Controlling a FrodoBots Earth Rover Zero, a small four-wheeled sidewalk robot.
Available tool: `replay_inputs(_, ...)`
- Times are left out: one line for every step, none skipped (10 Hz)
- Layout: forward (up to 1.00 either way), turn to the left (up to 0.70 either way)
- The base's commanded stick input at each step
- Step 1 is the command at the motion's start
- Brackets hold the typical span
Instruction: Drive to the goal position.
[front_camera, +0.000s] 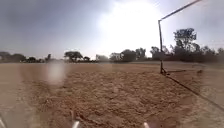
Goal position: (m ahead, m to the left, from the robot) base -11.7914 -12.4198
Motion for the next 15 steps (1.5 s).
replay_inputs(0.0,0.0)
replay_inputs(0.0,0.0)
replay_inputs(0.0,0.0)
replay_inputs(0.0,0.0)
replay_inputs(0.7,0.0)
replay_inputs(0.7,0.0)
replay_inputs(0.7,0.0)
replay_inputs(0.7,0.0)
replay_inputs(0.7,0.0)
replay_inputs(0.7,0.0)
replay_inputs(0.0,0.0)
replay_inputs(0.0,0.0)
replay_inputs(0.0,0.0)
replay_inputs(0.0,0.0)
replay_inputs(0.0,0.0)
